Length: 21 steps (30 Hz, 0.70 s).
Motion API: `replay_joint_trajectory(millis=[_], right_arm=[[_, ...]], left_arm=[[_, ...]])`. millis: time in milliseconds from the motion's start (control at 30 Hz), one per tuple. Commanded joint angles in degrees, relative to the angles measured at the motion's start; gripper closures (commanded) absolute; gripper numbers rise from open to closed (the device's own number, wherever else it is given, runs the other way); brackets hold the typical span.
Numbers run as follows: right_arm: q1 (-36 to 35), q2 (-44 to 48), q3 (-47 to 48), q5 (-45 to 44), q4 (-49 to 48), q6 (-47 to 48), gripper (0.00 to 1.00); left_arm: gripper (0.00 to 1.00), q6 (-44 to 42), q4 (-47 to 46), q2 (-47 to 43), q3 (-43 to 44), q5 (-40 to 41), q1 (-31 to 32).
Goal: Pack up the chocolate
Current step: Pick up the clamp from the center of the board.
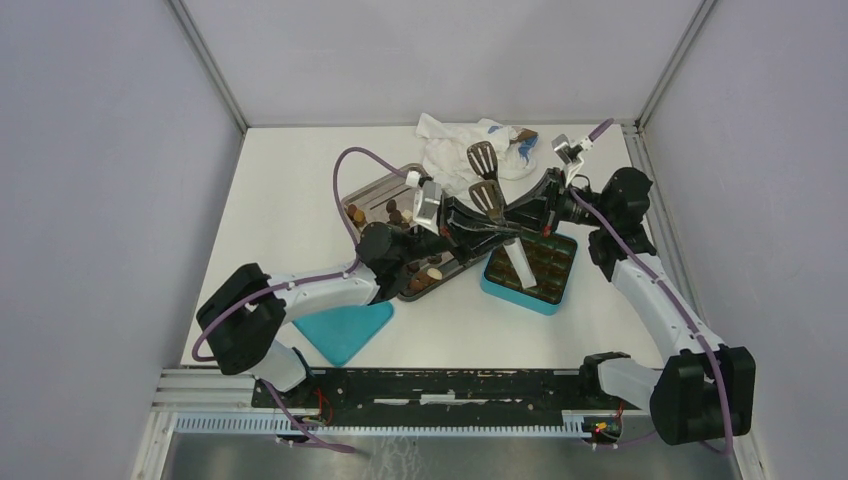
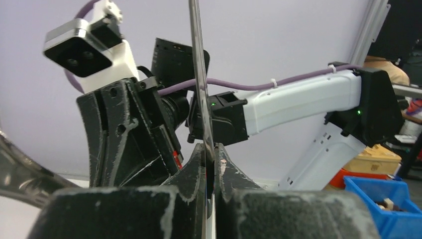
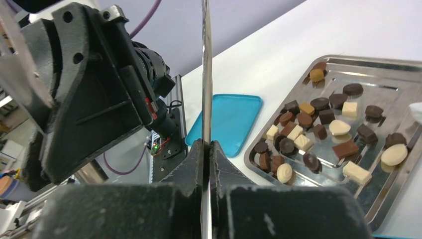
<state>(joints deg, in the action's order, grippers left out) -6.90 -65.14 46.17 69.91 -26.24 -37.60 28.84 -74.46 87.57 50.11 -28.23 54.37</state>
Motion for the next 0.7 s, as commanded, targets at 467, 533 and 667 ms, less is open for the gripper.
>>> replay_joint_trajectory(millis=[467,533,667], right_arm=[[10.14,13.82,1.5,-2.8,18.49,24.77,0.05],[11.99,16.48,0.56,-1.8,20.35,27.37,0.03],[12.26,20.96,-1.76,2.2,22.99,33.28,0.02]], left_arm=[[0.98,16.72,-16.16,-4.07,-5.91,-2.97,-7.78],[0.98,15.29,-13.66,-7.18,-8.5,-2.97,-8.8],[0.98,9.82,-3.9,-12.94,-11.31,-4.0,-9.91]])
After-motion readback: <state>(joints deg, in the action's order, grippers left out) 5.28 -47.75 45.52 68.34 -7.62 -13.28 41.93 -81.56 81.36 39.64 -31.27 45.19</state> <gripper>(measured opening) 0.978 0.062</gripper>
